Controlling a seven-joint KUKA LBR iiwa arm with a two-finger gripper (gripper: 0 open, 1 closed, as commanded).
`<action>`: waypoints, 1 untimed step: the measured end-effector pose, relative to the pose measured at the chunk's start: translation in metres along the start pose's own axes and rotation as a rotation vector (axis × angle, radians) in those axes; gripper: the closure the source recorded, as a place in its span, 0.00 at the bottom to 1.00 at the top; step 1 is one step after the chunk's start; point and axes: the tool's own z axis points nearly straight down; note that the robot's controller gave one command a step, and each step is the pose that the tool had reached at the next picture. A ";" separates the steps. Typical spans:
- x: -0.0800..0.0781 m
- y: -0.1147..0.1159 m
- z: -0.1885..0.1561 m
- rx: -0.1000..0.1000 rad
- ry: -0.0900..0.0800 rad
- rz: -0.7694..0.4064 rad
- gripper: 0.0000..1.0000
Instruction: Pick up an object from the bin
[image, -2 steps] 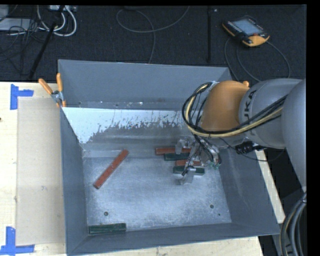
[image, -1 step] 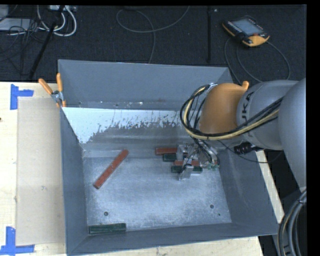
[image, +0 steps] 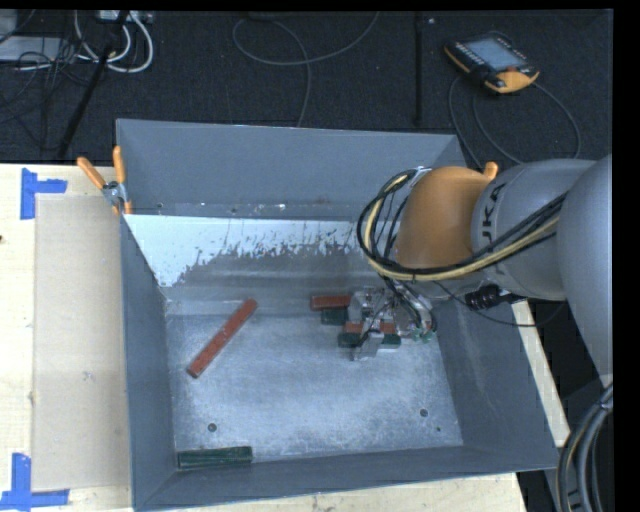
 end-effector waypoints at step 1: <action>0.000 0.003 -0.106 -0.004 0.015 -0.026 1.00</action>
Offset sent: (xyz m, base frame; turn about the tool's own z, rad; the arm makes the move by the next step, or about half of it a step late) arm 0.0000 0.0000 0.0000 0.0000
